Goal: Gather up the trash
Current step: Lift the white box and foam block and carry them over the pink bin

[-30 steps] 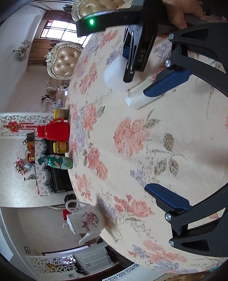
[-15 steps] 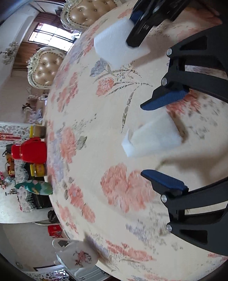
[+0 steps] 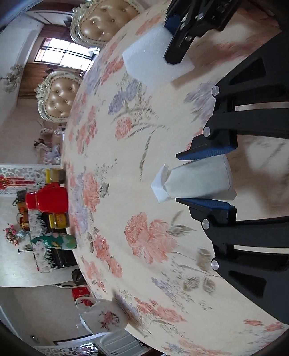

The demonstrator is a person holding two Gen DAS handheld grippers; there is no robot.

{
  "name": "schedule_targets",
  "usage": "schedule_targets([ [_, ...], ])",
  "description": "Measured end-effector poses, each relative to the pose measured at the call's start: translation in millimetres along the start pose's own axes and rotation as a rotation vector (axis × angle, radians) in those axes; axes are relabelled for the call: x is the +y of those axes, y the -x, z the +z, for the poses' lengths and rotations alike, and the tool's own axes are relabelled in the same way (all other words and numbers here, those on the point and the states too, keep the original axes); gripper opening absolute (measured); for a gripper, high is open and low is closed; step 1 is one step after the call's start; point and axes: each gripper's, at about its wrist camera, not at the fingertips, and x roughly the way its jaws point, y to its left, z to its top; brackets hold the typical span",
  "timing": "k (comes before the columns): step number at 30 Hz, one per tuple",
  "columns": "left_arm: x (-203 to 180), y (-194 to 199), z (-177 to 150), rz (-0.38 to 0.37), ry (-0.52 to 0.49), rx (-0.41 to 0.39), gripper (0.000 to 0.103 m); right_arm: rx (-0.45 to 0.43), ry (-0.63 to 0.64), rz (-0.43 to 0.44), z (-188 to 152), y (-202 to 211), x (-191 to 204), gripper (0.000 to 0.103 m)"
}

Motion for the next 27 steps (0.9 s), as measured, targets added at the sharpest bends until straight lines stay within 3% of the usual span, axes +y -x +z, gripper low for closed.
schedule_targets([
  [14, -21.4, 109.7, -67.3, -0.078, -0.007, -0.181, 0.03, -0.086, 0.045, -0.015, -60.5, 95.1, 9.5, 0.049],
  [20, -33.4, 139.6, -89.2, -0.085, -0.029, -0.254, 0.03, -0.116, 0.067, -0.034, -87.2, 126.6, 13.8, 0.049],
  [27, -44.0, 156.1, -110.9, -0.104, -0.046, -0.272, 0.03, -0.137, 0.064, -0.058, -114.8, 152.9, 15.3, 0.049],
])
